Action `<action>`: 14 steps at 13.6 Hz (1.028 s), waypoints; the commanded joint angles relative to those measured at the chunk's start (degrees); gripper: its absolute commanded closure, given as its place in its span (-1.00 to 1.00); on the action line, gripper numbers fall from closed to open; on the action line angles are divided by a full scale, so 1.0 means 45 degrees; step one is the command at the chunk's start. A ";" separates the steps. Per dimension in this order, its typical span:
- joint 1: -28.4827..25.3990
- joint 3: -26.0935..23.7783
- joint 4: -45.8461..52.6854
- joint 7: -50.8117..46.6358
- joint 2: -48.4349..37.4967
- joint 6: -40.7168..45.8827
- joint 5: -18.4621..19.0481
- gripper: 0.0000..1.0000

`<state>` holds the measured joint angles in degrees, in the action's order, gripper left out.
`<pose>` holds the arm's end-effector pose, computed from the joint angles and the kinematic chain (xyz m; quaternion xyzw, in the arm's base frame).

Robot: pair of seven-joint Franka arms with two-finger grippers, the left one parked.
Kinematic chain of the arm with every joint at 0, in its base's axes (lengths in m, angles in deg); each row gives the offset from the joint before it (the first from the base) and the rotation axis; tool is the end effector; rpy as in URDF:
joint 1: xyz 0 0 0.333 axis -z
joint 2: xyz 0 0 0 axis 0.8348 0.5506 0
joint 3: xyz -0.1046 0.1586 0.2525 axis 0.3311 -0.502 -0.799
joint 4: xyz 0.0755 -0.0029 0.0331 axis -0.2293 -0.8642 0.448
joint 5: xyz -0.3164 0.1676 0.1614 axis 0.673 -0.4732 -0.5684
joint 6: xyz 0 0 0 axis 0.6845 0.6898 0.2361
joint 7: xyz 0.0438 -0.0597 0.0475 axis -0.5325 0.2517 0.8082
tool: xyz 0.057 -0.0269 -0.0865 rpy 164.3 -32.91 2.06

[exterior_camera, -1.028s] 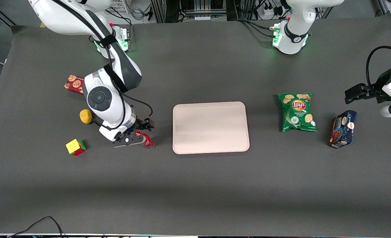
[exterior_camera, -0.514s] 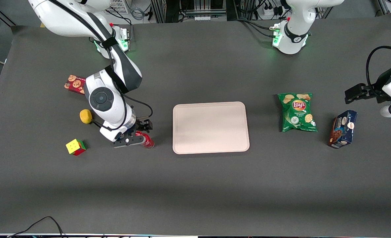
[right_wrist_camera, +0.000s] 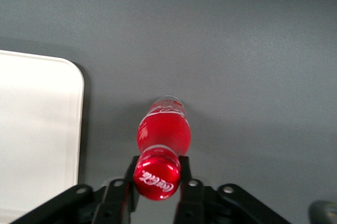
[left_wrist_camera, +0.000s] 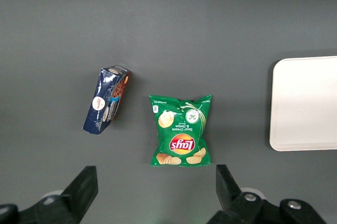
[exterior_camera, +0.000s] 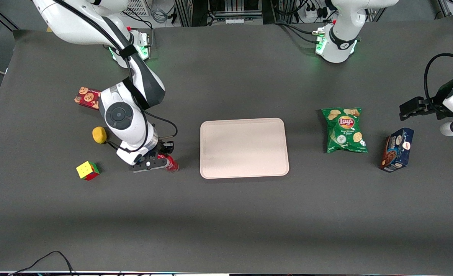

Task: Place coke bottle on tray
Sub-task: 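Lower the right gripper and close it around the bottle's neck, then lift the bottle and carry it over the white tray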

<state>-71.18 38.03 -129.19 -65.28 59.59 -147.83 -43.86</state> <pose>0.5842 0.2571 0.3173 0.9972 0.0744 0.0010 0.0064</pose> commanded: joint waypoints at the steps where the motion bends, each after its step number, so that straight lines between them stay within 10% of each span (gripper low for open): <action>1: 0.0019 -0.0017 -0.0009 -0.0319 -0.0260 -0.0175 0.0292 0.93; 14: -0.0078 -0.0700 0.3831 -0.0436 -0.2665 0.6126 -0.0761 1.00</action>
<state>-71.06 36.34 -119.48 -65.60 48.10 -127.93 -45.00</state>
